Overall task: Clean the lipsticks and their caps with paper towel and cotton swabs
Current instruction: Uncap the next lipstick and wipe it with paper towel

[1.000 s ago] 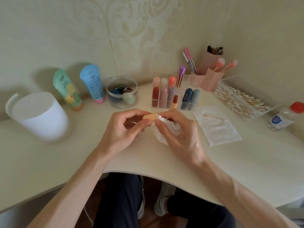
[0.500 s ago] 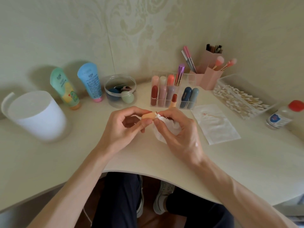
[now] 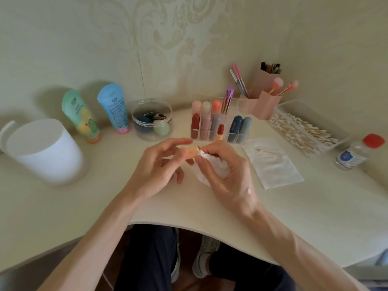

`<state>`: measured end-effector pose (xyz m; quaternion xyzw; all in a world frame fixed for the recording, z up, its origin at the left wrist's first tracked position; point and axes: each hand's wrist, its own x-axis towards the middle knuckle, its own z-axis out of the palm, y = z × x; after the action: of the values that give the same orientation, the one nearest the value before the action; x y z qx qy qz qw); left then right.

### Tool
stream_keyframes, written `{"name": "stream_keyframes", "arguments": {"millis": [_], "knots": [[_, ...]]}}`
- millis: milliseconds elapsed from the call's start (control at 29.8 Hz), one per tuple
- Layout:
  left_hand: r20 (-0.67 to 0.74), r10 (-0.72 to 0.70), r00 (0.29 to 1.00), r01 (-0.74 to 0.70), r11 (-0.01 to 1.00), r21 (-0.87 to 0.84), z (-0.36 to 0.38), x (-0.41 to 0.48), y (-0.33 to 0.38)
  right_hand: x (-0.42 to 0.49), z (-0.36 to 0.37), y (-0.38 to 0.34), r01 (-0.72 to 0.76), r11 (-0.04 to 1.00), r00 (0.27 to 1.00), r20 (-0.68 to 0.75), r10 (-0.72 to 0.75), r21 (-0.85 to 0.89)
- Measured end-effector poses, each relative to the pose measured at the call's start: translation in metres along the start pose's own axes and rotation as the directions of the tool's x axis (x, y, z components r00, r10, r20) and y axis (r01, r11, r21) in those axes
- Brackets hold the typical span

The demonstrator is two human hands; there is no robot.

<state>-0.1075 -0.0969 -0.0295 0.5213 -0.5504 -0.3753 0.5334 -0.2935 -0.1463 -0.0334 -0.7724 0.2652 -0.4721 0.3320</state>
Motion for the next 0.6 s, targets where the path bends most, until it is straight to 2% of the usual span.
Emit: {"name": "stream_keyframes", "arguments": {"millis": [67,168,302,436,603], "knots": [[0.025,-0.017,1.000,0.016,0.999,0.038,-0.0005,-0.0003,-0.0003,-0.0005,0.0004,-0.0003,0.001,1.000,1.000,-0.001,-0.001,-0.005],[0.021,0.064,0.998,-0.066,0.992,0.104,-0.0008,-0.0015,-0.0006,-0.0006,0.0011,0.0015,-0.023,0.999,1.000,0.002,0.023,-0.022],[-0.016,0.086,0.996,-0.085,0.995,0.050,-0.0008,-0.0005,-0.0005,0.0002,-0.0006,0.0017,0.003,0.999,1.000,-0.031,-0.004,-0.036],[0.033,0.027,0.999,-0.027,0.999,0.018,0.0005,-0.0003,0.0002,-0.0014,0.0004,0.0014,0.036,0.998,0.998,-0.053,-0.038,-0.043],[-0.017,0.138,0.990,-0.134,0.983,0.125,-0.0004,-0.0015,-0.0005,-0.0009,0.0018,0.0043,0.022,0.999,0.999,-0.039,-0.023,-0.043]]}}
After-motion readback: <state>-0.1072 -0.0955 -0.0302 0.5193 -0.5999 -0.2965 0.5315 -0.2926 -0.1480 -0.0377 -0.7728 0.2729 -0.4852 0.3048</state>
